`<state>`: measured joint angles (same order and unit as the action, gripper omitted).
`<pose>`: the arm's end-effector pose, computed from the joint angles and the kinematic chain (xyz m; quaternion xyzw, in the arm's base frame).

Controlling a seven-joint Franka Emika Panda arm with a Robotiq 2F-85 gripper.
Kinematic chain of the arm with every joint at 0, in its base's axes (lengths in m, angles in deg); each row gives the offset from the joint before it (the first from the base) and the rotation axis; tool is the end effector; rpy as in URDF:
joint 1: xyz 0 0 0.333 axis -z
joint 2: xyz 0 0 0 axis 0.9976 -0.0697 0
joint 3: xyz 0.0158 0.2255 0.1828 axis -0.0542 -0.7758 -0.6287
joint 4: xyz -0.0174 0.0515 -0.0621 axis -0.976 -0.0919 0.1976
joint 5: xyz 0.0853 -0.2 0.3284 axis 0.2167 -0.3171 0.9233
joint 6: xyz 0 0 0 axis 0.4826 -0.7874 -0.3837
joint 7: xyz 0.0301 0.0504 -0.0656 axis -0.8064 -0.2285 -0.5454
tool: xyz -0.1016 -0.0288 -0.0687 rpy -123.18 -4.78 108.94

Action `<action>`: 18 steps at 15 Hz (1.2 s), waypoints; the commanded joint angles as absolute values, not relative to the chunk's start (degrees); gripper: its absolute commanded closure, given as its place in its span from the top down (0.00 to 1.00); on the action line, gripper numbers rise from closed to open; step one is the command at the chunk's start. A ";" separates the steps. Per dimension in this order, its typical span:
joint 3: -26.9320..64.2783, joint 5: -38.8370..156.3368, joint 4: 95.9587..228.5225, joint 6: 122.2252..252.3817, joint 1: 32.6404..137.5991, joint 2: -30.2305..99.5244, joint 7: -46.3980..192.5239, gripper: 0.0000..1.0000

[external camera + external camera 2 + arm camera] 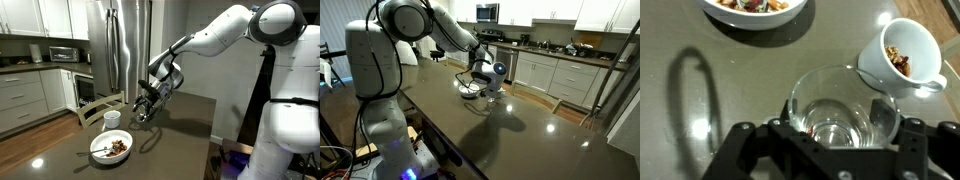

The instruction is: Pour the contents in the glass cup into the white bowl

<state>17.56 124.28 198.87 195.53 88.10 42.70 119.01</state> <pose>0.5451 -0.0420 0.2656 -0.5711 0.7505 0.0898 0.3202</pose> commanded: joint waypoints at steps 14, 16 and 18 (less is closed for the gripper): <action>19.42 133.61 198.11 187.98 89.53 40.10 118.14 0.54; 19.39 133.85 198.23 188.55 89.34 39.66 117.92 0.54; 19.37 133.87 198.27 188.63 89.30 39.36 117.90 0.54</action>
<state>19.40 131.98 198.86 189.34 88.92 39.85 119.13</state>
